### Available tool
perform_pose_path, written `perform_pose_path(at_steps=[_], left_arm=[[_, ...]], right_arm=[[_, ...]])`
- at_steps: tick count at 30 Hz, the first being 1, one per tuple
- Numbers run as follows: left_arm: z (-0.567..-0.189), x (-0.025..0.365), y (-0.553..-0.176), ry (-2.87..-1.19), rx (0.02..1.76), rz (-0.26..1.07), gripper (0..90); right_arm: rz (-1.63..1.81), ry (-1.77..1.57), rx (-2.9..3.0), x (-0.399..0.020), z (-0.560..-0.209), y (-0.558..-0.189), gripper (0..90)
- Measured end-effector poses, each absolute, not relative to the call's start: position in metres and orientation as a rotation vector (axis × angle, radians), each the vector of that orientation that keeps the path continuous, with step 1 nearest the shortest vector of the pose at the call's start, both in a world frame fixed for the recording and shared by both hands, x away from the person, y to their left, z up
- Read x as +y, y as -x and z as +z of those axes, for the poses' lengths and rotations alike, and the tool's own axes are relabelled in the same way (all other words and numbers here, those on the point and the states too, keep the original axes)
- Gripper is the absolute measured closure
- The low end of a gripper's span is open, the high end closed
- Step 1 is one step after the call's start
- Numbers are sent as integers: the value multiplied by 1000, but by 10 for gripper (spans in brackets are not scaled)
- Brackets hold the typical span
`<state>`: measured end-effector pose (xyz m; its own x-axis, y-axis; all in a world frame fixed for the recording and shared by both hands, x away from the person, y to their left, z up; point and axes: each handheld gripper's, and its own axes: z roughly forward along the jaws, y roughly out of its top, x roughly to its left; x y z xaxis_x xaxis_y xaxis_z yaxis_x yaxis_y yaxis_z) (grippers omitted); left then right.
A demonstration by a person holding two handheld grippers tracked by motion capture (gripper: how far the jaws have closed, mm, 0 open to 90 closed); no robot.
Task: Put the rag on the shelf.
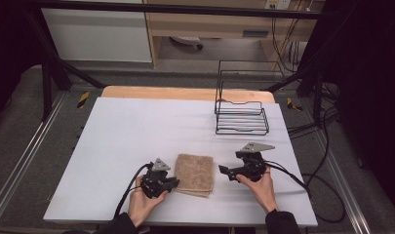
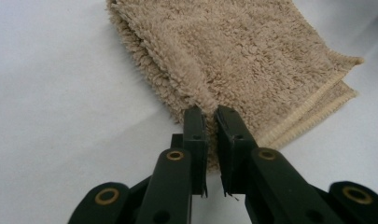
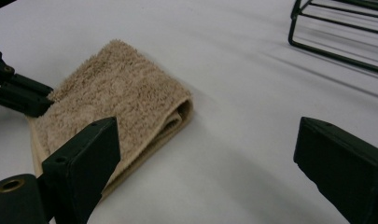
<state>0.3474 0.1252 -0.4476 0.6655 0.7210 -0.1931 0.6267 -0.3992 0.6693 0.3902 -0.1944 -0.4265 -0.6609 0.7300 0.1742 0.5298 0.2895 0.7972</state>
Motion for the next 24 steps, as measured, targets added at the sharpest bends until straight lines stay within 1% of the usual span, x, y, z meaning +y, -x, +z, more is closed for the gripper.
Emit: perform_pose_path(at_steps=[2, 4, 5, 6, 7, 9, 12, 13, 14, 15, 17, 23, 24], left_arm=[[-448, 126, -348, -2143, 1029, 162, 823], [-448, 126, -348, -2144, 1028, 162, 822], [-448, 125, -348, -2143, 1030, 160, 822], [-448, 125, -348, -2146, 1025, 166, 822], [-448, 125, -347, -2148, 1023, 171, 821], [-448, 124, -347, -2151, 1017, 181, 820], [-448, 124, -346, -2158, 1009, 189, 819], [-448, 124, -346, -2157, 1008, 191, 819], [-448, 124, -346, -2159, 1005, 194, 819], [-448, 124, -346, -2160, 1003, 196, 818], [-448, 124, -346, -2159, 1002, 197, 818], [-448, 124, -346, -2159, 997, 195, 819], [-448, 124, -346, -2158, 997, 192, 819]], right_arm=[[1303, -1160, 2330, -182, -424, -396, 99], [1296, -1165, 2338, -178, -424, -398, 108], [1272, -1151, 2355, -169, -425, -403, 144], [1272, -1151, 2355, -169, -425, -403, 144], [1265, -1136, 2387, -162, -427, -409, 196], [1254, -1132, 2408, -156, -430, -416, 263], [1253, -1133, 2443, -150, -437, -423, 338], [1253, -1133, 2443, -150, -437, -423, 338], [1239, -1137, 2450, -149, -440, -424, 357], [1208, -1123, 2463, -147, -444, -425, 418], [1202, -1120, 2467, -146, -446, -425, 478], [1221, -1127, 2511, -142, -454, -429, 595], [1221, -1127, 2511, -142, -454, -429, 595]])
